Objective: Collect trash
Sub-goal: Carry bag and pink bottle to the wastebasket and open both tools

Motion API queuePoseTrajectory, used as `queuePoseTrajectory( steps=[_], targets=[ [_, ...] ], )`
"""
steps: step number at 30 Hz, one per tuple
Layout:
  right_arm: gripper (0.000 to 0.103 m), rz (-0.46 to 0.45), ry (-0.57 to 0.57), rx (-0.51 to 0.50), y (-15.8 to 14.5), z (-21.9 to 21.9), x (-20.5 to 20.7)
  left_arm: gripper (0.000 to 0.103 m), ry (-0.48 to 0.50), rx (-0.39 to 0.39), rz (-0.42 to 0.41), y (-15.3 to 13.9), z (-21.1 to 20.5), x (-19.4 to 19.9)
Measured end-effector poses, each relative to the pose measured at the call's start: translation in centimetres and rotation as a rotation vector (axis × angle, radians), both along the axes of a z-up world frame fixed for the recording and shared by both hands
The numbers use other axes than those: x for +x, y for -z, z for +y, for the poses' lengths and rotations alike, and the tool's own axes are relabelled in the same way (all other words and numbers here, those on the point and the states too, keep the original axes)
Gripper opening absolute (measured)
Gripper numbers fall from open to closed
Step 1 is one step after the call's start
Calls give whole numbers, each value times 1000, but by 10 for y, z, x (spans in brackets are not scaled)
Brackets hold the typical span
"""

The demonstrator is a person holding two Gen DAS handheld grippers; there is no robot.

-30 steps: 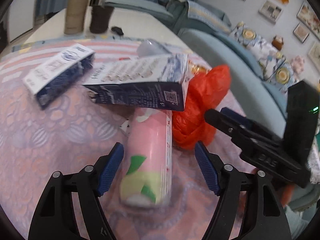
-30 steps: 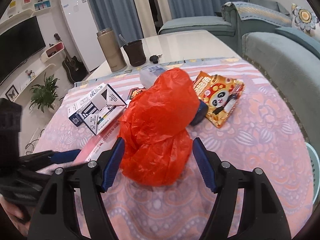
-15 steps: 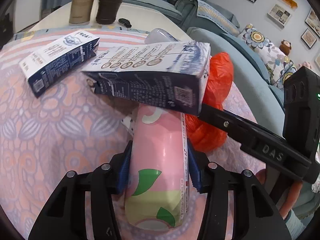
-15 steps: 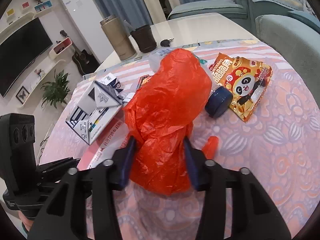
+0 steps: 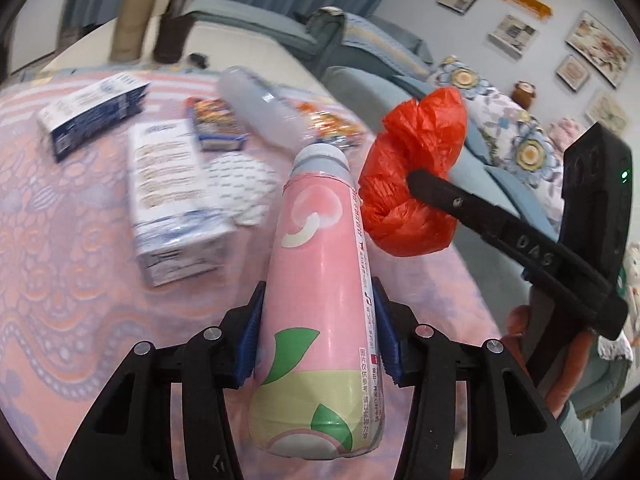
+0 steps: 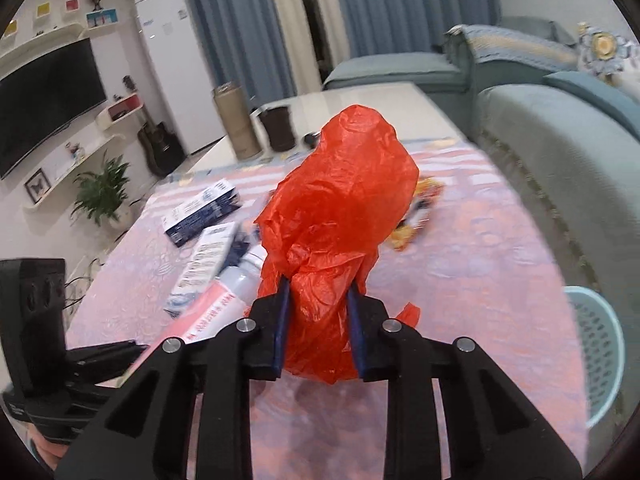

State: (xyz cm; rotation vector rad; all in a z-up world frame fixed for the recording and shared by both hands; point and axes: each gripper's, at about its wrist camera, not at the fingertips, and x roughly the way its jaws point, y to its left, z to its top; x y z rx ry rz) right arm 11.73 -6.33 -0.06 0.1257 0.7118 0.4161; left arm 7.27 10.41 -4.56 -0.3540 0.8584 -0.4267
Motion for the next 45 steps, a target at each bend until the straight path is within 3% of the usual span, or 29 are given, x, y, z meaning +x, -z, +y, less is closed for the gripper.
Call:
queuePoseTrajectory(
  steps=[9,15,18,23,29,37,41,44,45],
  targets=[
    [22,-74,161,-5,-32,-90,-29,47,106,0,-112,-46,-81,9],
    [22,-73,298,-21,-32,-161,-34,47,201,12,-140,-63,-157,34],
    [22,-60,374,-39,-22,-194,-35,47,240,27,-128,-56,-194,50],
    [22,22,480,-32,9,-247,-27,47,300,-12,-67,-31,-248,78],
    [23,220,549,20,75,-301,-11,47,360,23,2,10,-298,99],
    [25,351,583,16,129,-319,3,47,394,54,45,45,-323,111],
    [33,380,604,17,137,-326,8,53,393,31,35,41,-319,114],
    [48,368,622,7,133,-331,10,56,384,29,8,33,-311,113],
    [49,362,625,6,132,-332,9,56,381,24,6,31,-309,113]
  ],
)
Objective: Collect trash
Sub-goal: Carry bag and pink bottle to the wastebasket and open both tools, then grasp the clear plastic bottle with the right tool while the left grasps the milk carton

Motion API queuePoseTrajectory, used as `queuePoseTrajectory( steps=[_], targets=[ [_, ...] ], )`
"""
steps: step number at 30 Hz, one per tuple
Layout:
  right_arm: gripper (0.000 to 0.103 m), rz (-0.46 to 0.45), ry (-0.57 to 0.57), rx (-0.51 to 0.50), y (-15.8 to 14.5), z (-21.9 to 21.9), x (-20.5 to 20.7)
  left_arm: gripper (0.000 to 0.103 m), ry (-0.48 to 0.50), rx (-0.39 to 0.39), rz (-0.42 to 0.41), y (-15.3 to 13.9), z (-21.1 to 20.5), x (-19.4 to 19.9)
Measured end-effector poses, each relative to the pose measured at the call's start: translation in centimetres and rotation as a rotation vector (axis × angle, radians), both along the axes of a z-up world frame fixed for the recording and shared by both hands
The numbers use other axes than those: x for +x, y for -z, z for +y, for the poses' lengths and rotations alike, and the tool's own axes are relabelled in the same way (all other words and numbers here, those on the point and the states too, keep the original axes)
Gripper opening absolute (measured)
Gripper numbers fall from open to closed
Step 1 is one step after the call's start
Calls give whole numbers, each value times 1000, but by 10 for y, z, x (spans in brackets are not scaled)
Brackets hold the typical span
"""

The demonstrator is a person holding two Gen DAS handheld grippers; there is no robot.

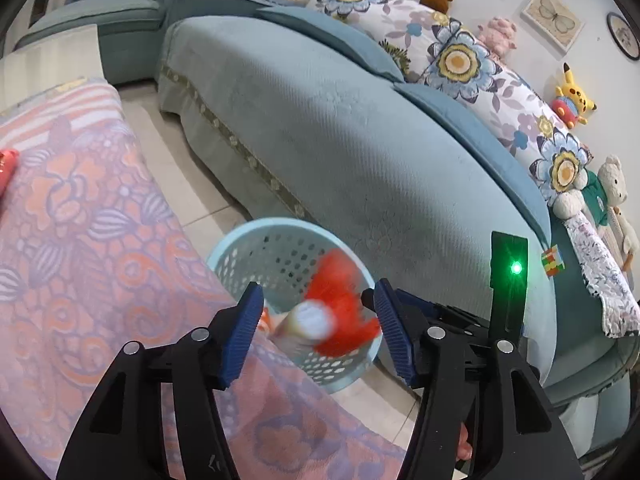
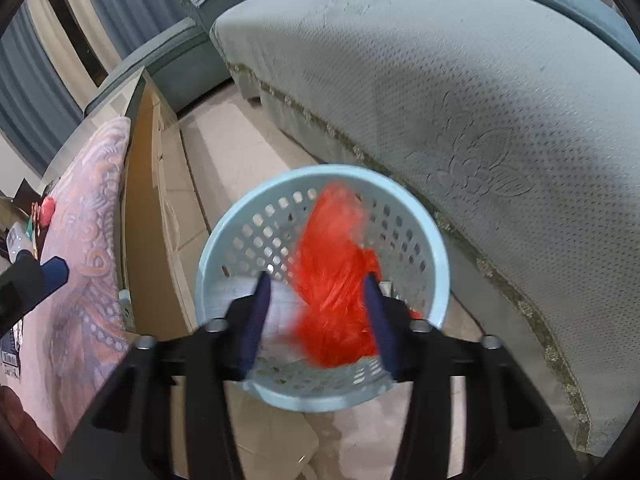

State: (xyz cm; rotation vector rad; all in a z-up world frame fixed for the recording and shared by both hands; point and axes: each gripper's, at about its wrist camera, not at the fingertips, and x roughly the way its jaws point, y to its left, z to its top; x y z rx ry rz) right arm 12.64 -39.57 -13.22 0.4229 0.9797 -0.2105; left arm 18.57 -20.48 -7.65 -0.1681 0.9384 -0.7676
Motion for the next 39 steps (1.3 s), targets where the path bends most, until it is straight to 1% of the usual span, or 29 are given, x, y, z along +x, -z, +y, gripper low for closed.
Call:
queuePoseTrajectory(
  steps=[4,7,10,12,13,14,18,19,22,23,25,28,31,33,36,37,39],
  targets=[
    [49,-28,2,-8,-13,1,-8,56,-20,-19,-10,-10,12,-2],
    [49,-61,-13,-24,-32,9,-12,56,-34,-31,-22,-19,24,-6],
    [49,-105,-40,-47,-55,24,-17,56,-51,-37,-47,-33,39,-14],
    [49,-147,-64,-60,-73,37,-17,56,-71,-46,-66,-46,55,-20],
    [49,-181,-86,-60,-86,48,-19,58,-84,-53,-75,-52,63,-23],
    [49,-204,-103,-58,-94,56,-20,62,-101,-61,-83,-60,75,-27],
    [49,-302,-194,-65,-127,98,-19,67,-172,-89,-99,-79,127,-42],
    [49,-319,-213,-68,-132,108,-19,70,-194,-86,-106,-82,137,-45],
    [49,-377,-300,-66,-145,144,-17,76,-298,-53,-153,-91,188,-60],
    [49,-389,-323,-67,-148,154,-16,78,-322,-47,-155,-91,200,-62],
    [49,-410,-375,-71,-152,177,-12,79,-382,-44,-152,-90,229,-67],
    [49,-423,-440,-74,-155,208,0,81,-507,-21,-146,-83,274,-72],
    [49,-438,-492,-74,-155,236,9,83,-646,43,-149,-74,315,-74],
    [49,-445,-530,-80,-153,257,16,83,-704,83,-137,-67,331,-74],
    [49,-448,-571,-99,-146,281,23,84,-765,139,-87,-49,350,-65],
    [49,-447,-592,-105,-143,292,29,84,-776,144,-69,-44,353,-64],
    [49,-435,-619,-115,-136,308,39,84,-791,128,-33,-32,362,-58]
  ],
)
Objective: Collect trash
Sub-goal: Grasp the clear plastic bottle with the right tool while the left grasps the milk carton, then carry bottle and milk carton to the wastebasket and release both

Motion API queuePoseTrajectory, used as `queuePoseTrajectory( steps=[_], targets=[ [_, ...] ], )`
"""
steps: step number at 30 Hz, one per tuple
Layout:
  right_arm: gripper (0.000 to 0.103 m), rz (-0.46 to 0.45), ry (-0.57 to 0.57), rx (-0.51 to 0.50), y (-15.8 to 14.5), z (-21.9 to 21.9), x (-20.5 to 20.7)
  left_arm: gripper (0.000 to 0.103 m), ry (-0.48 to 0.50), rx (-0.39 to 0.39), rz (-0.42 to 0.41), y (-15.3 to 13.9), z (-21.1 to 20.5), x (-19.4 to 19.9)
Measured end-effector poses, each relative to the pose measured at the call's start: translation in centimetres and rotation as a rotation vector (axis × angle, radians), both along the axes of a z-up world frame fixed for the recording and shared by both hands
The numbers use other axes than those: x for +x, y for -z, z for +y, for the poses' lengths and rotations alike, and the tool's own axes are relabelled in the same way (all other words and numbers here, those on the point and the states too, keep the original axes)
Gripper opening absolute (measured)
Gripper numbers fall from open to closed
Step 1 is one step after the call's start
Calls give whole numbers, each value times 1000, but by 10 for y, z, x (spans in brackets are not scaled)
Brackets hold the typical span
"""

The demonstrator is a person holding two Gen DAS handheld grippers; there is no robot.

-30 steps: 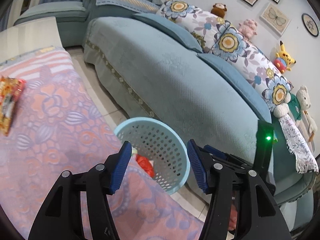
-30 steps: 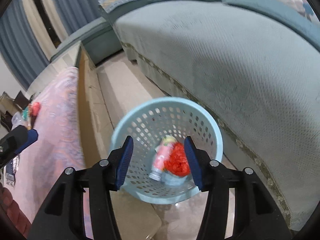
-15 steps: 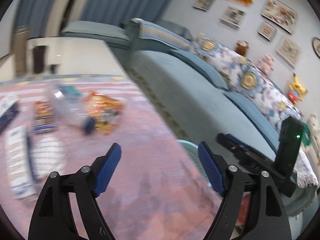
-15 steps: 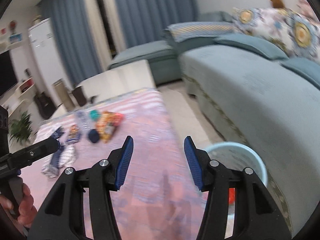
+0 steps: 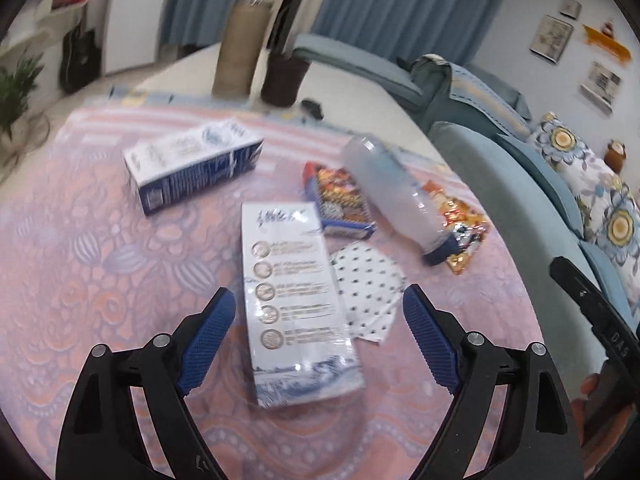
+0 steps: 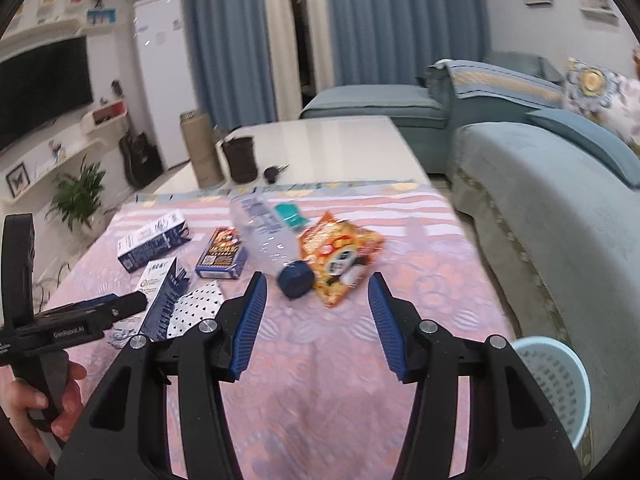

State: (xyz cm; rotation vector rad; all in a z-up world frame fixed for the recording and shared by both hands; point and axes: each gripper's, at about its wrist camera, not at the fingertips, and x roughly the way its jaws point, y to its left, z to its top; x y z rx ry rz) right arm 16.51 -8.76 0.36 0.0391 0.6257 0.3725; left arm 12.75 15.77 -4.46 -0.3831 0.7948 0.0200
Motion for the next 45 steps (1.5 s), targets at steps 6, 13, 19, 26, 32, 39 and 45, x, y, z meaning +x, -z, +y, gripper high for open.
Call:
queuePoseTrajectory(
  steps=[6,13,19,26,32,39,45],
  targets=[
    [49,19,-51,-21,17,35,32,84,-1,-56,88,23,7,25],
    [54,86,-85,-7,31,56,76,64,-30,-48,72,26,15,26],
    [63,117,-106,-19,40,79,100,56,-44,66,45,24,0,19],
    [64,150,-113,-80,55,100,127,52,-18,100,6,20,-7,14],
    [60,186,-140,-131,62,113,131,52,-16,89,1,21,-4,16],
    [59,154,-143,-99,38,89,80,52,12,38,-9,19,-1,5],
    [59,148,-50,-82,26,36,11,52,106,2,-15,11,-13,-36]
  ],
)
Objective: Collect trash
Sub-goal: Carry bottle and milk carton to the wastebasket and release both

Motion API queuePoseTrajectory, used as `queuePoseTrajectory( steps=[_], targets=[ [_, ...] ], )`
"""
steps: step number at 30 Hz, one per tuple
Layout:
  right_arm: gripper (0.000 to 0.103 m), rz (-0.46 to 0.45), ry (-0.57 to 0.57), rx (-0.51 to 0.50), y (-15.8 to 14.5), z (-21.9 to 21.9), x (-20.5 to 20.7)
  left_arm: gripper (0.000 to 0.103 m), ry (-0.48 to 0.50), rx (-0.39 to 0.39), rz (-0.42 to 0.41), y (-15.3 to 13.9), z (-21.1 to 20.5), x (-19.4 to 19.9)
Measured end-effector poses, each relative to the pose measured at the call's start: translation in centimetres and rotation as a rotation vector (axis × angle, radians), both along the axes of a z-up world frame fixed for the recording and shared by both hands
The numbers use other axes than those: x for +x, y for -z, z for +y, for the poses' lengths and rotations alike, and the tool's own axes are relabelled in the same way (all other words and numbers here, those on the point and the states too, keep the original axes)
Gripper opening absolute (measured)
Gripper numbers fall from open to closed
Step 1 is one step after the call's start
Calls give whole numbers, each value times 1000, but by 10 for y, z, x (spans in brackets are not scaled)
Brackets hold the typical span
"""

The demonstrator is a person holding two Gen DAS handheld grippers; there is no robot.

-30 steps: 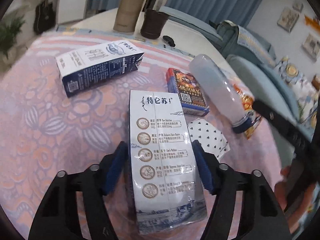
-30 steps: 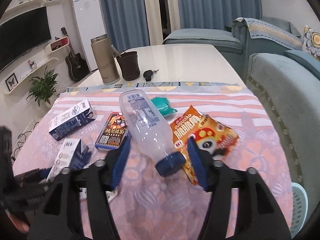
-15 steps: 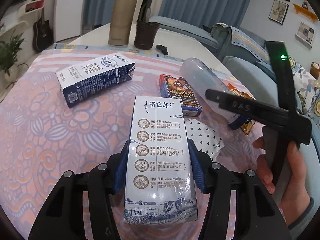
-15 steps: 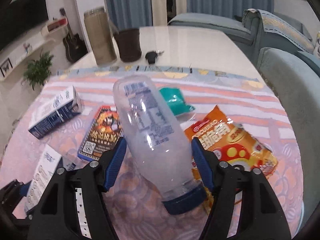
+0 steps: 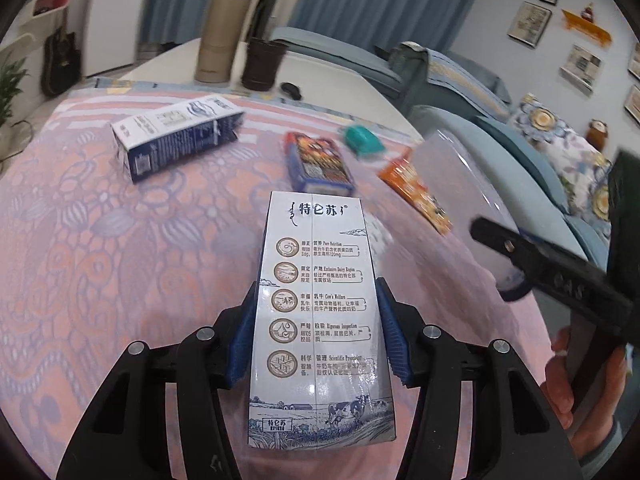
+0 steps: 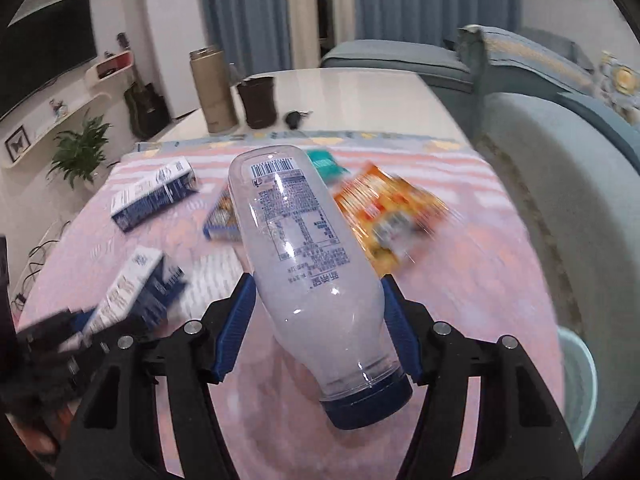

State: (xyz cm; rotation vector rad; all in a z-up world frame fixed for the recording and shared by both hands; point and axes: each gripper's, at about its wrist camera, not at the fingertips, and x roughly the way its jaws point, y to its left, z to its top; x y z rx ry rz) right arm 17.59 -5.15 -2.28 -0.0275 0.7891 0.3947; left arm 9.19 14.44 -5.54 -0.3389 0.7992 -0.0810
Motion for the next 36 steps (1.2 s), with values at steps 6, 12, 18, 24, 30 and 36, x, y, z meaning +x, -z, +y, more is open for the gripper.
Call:
queuePoseTrajectory(
  steps=[6,12,18,24,30,36],
  targets=[
    [60,-14,141,-85,17,-41,-71,52,33,-8,-14,0,-14,-26],
    [60,76,194,-111,38,-56,-100,52,57,26,-2,5,-31,-35],
    [66,137,163,3,36,-64,-101,52,69,42,16,9,-35,-34],
    [70,137,142,14,31,-64,-87,53,78,64,37,12,-40,-32],
    [60,150,66,-67,34,-46,-76,52,89,41,33,11,-44,-33],
    [58,78,98,-50,21,-54,-88,52,147,-8,-39,-8,-59,-31]
  ],
)
